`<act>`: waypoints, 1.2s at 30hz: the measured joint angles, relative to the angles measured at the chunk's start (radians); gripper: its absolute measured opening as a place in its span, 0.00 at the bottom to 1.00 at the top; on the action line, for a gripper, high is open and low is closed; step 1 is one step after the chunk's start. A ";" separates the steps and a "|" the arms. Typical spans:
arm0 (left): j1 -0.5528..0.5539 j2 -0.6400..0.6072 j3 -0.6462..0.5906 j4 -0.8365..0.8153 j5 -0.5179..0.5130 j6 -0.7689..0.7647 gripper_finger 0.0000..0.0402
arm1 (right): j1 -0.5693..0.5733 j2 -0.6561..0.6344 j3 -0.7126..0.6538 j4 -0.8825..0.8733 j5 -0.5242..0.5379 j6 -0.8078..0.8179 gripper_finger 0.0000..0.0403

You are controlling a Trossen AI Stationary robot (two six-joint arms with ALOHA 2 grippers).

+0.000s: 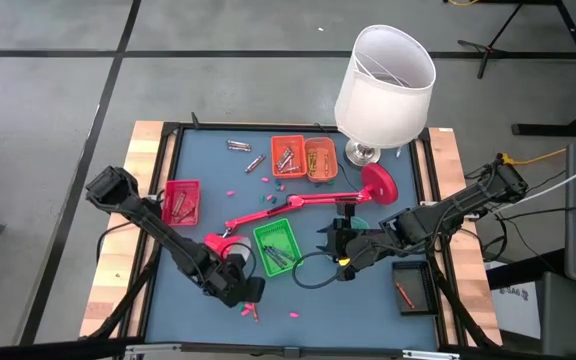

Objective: Sort crayons
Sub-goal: Put the orange crayon into the black bin

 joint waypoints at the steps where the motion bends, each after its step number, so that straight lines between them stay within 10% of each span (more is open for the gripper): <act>1: 0.000 0.000 0.000 0.001 -0.012 0.000 0.21 | 0.000 0.000 0.000 0.000 0.000 0.000 0.43; 36: -0.043 0.003 0.174 -0.056 -0.170 0.064 0.21 | 0.000 0.000 0.000 -0.003 0.000 0.011 0.43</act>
